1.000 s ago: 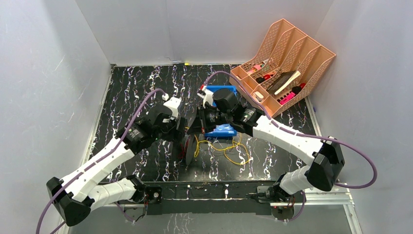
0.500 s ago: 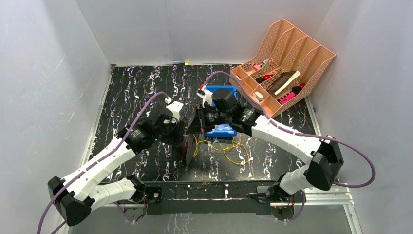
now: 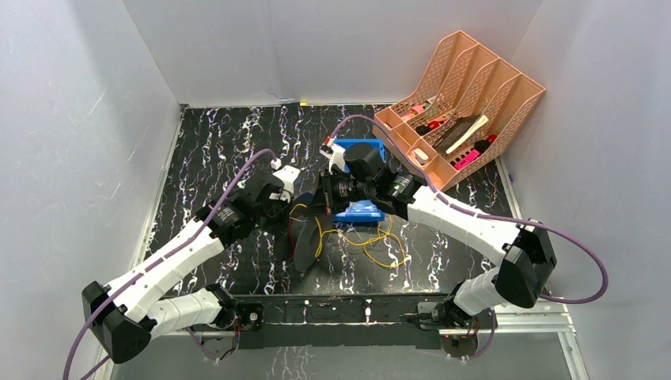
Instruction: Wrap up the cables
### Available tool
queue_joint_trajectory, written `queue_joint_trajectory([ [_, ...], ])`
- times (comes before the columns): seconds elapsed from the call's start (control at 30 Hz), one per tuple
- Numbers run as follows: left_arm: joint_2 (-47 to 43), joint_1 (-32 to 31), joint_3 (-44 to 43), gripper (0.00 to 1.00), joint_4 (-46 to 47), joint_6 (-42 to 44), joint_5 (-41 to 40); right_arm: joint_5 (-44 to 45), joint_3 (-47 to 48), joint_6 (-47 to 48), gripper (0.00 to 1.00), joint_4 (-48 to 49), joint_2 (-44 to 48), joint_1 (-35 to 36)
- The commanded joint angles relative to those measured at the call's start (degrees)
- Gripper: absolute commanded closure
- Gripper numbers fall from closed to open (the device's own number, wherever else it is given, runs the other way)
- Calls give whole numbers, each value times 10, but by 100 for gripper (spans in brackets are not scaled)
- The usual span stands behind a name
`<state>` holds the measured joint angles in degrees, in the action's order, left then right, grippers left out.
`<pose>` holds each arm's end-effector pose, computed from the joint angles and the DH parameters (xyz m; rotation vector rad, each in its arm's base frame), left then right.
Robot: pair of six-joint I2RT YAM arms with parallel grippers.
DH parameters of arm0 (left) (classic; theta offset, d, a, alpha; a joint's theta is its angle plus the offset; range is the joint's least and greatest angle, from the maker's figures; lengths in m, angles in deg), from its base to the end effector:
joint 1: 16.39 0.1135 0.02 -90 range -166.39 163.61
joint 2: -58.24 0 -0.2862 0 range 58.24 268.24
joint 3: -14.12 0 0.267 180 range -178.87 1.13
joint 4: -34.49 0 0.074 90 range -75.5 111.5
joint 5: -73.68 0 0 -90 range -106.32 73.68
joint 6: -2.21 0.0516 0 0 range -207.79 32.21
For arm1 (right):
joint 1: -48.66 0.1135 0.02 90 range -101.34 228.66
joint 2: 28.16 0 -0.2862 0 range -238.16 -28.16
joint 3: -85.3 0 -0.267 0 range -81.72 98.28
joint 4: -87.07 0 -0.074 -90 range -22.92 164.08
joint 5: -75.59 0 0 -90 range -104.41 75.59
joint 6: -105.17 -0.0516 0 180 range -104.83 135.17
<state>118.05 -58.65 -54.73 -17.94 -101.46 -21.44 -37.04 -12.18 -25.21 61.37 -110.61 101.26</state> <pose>0.1740 -0.1519 0.3167 0.5377 2.2941 -0.3829 0.2023 0.2973 0.3449 -0.5264 2.2289 1.3502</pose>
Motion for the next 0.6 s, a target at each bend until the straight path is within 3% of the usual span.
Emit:
queue_joint_trajectory([
  [0.0,-11,2,-18,100,-4,6,4,62,41,84,100,-47,-9,-14],
  [0.17,-17,2,-36,100,-11,13,2,165,45,167,99,-95,-2,-17],
  [0.3,-20,2,-54,100,-19,20,16,271,20,214,89,-92,16,-18],
  [0.47,-24,2,-81,100,-33,21,30,321,-8,251,84,-86,19,-22],
  [0.57,-28,2,-98,100,-47,22,29,360,-31,259,75,-79,22,-25],
])
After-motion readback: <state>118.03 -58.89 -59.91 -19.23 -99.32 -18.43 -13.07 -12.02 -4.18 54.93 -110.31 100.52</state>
